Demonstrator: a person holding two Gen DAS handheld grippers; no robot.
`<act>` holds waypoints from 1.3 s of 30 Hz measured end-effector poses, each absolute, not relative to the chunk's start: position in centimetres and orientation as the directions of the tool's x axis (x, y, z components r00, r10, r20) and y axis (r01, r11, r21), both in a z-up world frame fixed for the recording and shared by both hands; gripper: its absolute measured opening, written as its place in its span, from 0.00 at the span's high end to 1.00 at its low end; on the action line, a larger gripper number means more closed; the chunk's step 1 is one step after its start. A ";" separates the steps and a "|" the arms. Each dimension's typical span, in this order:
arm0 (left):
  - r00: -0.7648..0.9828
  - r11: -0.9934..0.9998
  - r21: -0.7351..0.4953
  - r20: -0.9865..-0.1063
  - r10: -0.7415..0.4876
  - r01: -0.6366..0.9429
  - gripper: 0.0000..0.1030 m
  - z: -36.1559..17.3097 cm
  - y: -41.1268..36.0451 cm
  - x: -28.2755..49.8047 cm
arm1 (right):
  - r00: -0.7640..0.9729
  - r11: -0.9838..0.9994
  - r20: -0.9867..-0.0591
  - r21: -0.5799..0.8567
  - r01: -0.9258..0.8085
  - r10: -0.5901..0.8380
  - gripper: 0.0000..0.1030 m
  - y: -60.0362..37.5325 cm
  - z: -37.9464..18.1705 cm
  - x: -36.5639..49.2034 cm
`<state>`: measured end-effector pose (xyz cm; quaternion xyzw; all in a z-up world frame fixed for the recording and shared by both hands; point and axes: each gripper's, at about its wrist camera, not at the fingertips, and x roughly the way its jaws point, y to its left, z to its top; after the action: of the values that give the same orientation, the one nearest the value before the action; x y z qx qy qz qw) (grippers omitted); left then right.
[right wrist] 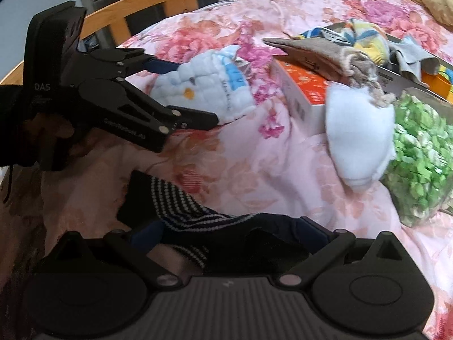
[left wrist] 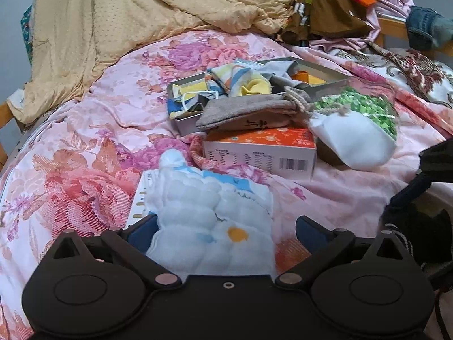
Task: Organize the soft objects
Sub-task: 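Grasp the white quilted pad with the left tool and lift it, then carry the white pad with the left tool while the right carries a black striped sock toward the tray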
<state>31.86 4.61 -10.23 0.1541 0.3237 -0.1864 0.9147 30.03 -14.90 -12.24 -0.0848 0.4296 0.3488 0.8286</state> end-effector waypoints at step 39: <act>0.657 0.814 0.087 -0.642 -0.394 0.574 0.74 -9.8 1.8 28.8 | 0.529 0.863 -0.765 0.069 -0.500 0.368 0.82 -14.7 -12.3 30.5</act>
<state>28.82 1.80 -9.81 0.1426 0.3146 -0.2693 0.8990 30.49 -14.69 -12.35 -0.0795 0.4166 0.2493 0.8706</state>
